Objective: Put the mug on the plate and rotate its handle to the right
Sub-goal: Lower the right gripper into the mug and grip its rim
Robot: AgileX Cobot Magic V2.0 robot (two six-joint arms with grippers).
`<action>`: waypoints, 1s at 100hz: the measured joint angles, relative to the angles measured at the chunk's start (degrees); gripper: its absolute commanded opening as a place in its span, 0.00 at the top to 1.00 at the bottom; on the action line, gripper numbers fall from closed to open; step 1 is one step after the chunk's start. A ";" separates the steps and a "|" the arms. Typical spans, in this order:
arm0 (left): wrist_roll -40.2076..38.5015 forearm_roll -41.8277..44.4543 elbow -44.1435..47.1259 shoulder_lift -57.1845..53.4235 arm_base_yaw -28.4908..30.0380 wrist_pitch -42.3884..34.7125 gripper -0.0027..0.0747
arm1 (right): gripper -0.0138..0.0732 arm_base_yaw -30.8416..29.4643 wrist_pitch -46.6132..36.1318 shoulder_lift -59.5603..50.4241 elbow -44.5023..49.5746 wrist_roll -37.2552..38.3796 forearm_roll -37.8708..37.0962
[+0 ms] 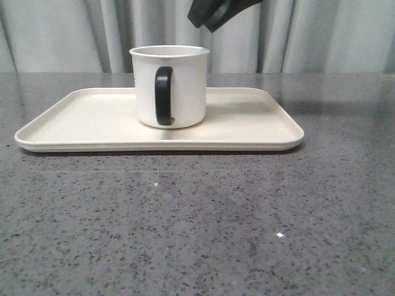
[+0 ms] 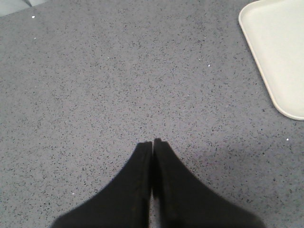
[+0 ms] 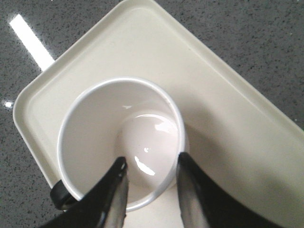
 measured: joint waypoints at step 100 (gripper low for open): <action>0.00 0.00 0.00 0.00 0.00 0.43 0.99 | 0.52 0.00 -0.86 2.86 0.00 2.01 -2.14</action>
